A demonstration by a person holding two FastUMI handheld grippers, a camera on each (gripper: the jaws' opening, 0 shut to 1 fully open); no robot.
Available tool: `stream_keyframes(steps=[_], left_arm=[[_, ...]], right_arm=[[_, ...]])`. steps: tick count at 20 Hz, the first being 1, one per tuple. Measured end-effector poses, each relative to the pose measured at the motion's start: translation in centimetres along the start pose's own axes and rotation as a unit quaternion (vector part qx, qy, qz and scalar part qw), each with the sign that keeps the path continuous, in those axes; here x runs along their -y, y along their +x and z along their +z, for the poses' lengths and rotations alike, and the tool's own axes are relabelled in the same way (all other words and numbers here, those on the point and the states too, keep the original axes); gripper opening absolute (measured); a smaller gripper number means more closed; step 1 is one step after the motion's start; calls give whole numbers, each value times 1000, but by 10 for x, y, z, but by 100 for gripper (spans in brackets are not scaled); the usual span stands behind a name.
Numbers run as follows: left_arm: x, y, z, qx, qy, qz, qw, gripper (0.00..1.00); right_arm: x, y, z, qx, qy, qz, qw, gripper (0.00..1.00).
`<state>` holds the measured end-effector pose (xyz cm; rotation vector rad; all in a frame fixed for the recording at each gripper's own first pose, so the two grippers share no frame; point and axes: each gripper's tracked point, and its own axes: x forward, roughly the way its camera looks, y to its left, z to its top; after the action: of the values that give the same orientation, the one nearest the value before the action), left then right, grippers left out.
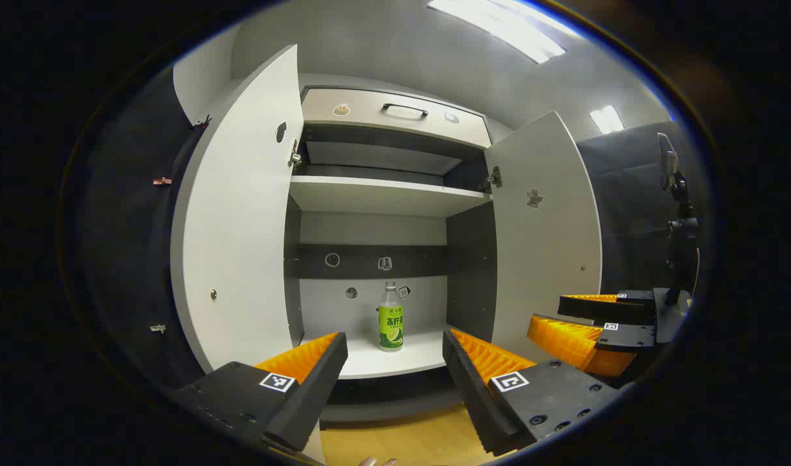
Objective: Grasp the bottle in the cabinet with the left hand and place it on the coaster, then close the right door with the right hand and the left door with the left hand.
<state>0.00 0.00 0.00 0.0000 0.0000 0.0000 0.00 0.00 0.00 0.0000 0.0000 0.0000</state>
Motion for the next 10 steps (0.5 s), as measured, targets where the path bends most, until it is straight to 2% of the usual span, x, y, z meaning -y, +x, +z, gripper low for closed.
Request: stream_keyframes(steps=[10], left_arm=[[3,2,-4,-2,-1,0,1000,94]], right_arm=[[5,-6,2,2,4,-6,1000,98]])
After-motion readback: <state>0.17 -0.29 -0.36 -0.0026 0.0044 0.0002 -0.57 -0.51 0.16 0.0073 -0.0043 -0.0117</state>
